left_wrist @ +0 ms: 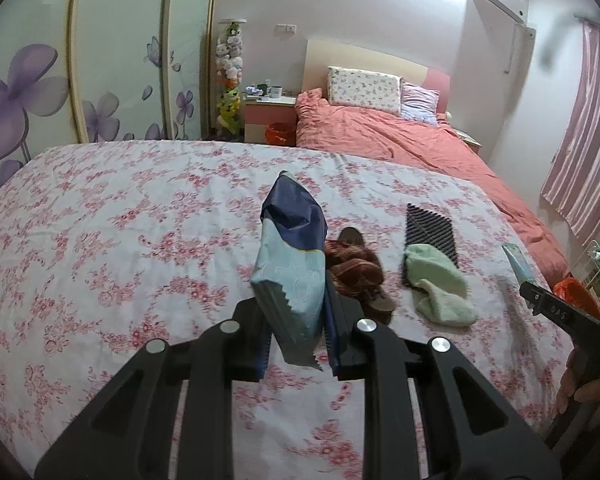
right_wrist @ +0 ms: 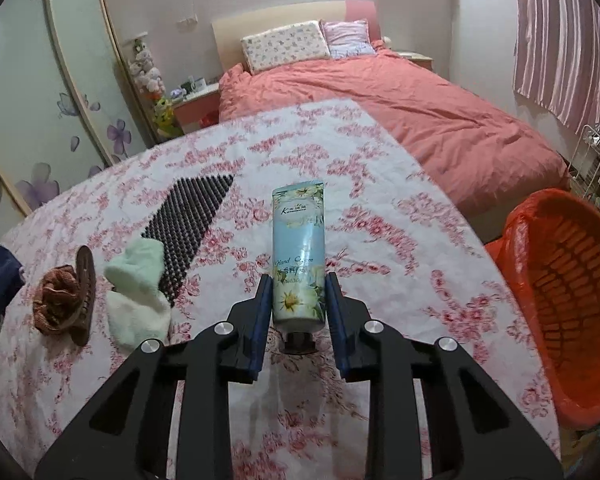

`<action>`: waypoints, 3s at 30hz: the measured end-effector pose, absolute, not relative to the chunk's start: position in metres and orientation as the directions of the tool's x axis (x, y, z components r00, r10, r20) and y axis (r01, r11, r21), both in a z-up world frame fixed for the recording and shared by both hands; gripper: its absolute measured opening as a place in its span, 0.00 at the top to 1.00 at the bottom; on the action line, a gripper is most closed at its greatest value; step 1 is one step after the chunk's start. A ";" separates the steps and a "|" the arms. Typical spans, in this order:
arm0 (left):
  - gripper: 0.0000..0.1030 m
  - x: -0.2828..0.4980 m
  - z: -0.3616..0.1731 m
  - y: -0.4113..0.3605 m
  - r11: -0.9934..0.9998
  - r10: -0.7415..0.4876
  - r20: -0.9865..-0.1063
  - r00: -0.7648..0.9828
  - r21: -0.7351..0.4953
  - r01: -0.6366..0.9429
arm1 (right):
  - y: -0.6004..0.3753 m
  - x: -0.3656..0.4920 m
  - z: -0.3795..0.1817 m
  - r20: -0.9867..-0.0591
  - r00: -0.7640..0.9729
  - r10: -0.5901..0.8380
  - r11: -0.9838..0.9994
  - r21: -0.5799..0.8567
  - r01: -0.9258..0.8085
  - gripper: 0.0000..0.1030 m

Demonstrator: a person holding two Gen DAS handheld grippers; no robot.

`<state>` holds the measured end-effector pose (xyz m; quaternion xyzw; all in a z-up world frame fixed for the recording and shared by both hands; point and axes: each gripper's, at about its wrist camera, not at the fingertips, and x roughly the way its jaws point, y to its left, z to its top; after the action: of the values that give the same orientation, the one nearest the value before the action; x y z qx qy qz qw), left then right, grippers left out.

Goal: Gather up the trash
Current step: 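Carry the snack bag with the left tool while the right tool carries the tube to the basket, then open the right tool over the orange basket while the left tool releases the snack bag there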

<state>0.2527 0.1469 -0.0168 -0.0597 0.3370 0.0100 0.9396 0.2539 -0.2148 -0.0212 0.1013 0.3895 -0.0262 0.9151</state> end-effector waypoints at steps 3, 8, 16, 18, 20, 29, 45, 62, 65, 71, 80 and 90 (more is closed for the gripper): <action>0.78 0.250 -0.012 0.137 0.994 -0.032 -0.627 0.778 -0.105 -0.043 | -0.218 0.247 -0.012 -0.702 0.712 0.034 0.977 0.173 0.123 0.74; 0.78 0.245 -0.003 0.122 0.995 -0.052 -0.614 0.787 -0.100 -0.013 | -0.225 0.236 0.001 -0.675 0.737 0.039 0.976 0.185 0.118 0.74; 0.78 0.239 0.008 0.098 0.995 -0.083 -0.599 0.796 -0.094 0.033 | -0.237 0.219 0.020 -0.635 0.771 0.042 0.974 0.200 0.111 0.74; 0.78 0.237 0.011 0.091 0.995 -0.092 -0.596 0.798 -0.092 0.046 | -0.240 0.216 0.023 -0.629 0.777 0.043 0.973 0.203 0.110 0.74; 0.78 0.236 0.013 0.086 0.994 -0.099 -0.593 0.799 -0.090 0.056 | -0.241 0.212 0.026 -0.623 0.781 0.043 0.973 0.204 0.109 0.74; 0.78 0.228 0.025 0.055 0.991 -0.136 -0.577 0.806 -0.079 0.111 | -0.258 0.195 0.038 -0.590 0.806 0.033 0.969 0.216 0.118 0.74; 0.78 0.221 0.050 -0.031 0.958 -0.277 -0.551 0.787 -0.093 0.272 | -0.311 0.160 0.052 -0.526 0.849 -0.045 0.949 0.243 0.201 0.74; 0.78 0.211 0.036 -0.159 0.858 -0.477 -0.562 0.676 -0.129 0.498 | -0.390 0.137 0.038 -0.516 0.838 -0.177 0.897 0.266 0.353 0.74; 0.78 0.210 0.028 -0.184 0.834 -0.505 -0.570 0.648 -0.131 0.536 | -0.404 0.136 0.034 -0.523 0.830 -0.195 0.888 0.266 0.376 0.74; 0.78 0.216 0.007 -0.236 0.785 -0.553 -0.598 0.580 -0.141 0.603 | -0.426 0.132 0.028 -0.524 0.822 -0.223 0.866 0.281 0.414 0.74; 0.78 0.231 -0.027 -0.279 0.753 -0.567 -0.647 0.509 -0.158 0.639 | -0.453 0.137 0.012 -0.549 0.805 -0.225 0.833 0.320 0.451 0.74; 0.46 0.241 -0.044 -0.271 0.777 -0.531 -0.673 0.514 -0.145 0.612 | -0.458 0.140 0.000 -0.574 0.796 -0.190 0.827 0.344 0.445 0.54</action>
<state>0.2411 -0.2707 -0.0440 0.0554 0.3666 -0.3293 0.8684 0.1396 -0.4580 -0.0002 0.2380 0.2681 -0.1730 0.9173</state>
